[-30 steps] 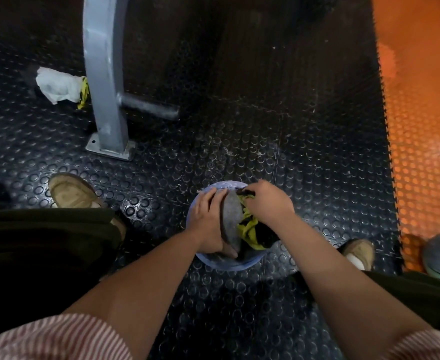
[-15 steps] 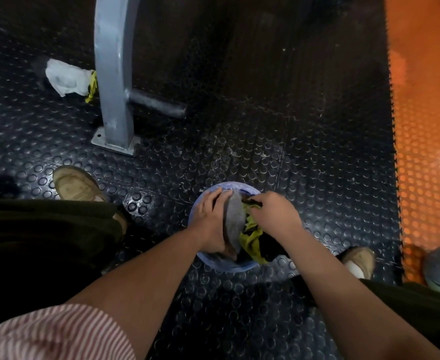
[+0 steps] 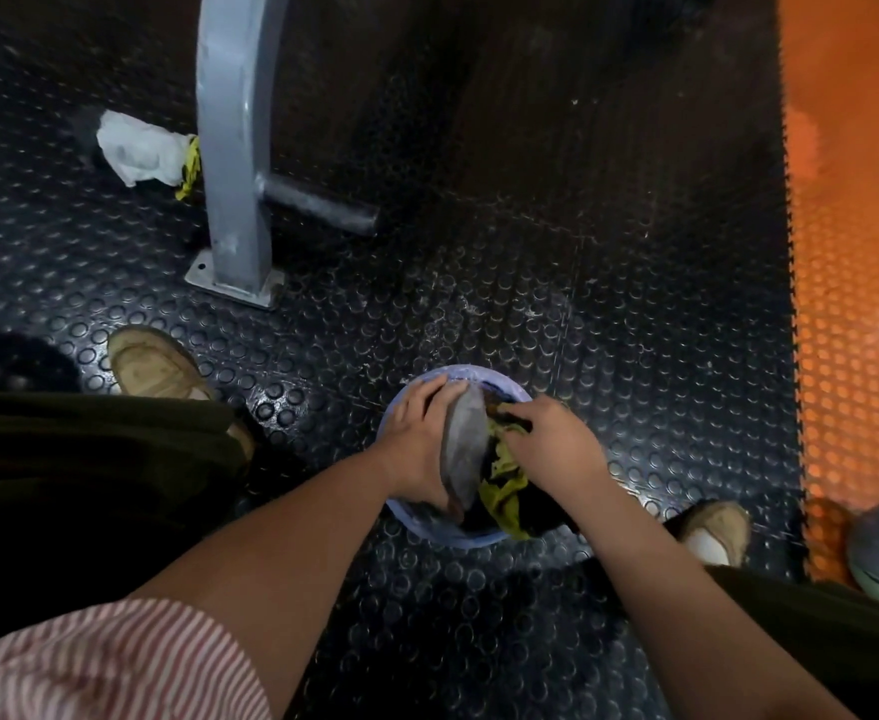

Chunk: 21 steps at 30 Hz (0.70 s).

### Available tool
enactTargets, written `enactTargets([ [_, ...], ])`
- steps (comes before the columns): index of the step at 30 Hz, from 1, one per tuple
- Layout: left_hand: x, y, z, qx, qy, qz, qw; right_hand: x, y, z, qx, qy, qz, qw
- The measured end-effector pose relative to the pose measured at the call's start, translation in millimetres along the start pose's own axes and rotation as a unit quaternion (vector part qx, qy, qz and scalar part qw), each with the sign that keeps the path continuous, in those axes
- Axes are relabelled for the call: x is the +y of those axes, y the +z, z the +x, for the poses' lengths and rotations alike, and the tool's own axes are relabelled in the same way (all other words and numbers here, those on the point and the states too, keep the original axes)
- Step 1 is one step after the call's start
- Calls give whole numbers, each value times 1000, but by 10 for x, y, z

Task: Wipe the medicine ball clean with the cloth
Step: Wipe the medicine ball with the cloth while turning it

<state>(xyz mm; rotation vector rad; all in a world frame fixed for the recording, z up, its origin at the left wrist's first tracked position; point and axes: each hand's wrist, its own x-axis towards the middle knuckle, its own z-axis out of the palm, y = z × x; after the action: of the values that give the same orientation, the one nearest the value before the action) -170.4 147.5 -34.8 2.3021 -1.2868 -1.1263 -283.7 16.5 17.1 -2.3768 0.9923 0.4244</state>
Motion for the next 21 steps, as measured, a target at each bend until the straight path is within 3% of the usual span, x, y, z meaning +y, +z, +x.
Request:
enactTargets([
  [7, 3, 94, -42, -3, 4, 16, 1000, -225, -63, 385, 2, 34, 4, 999],
  [15, 39, 21, -3, 34, 7, -8, 999, -11, 8, -83, 7, 5, 2, 1000],
  [21, 165, 207, -58, 37, 2, -11, 999, -76, -24, 263, 32, 11, -6, 999],
])
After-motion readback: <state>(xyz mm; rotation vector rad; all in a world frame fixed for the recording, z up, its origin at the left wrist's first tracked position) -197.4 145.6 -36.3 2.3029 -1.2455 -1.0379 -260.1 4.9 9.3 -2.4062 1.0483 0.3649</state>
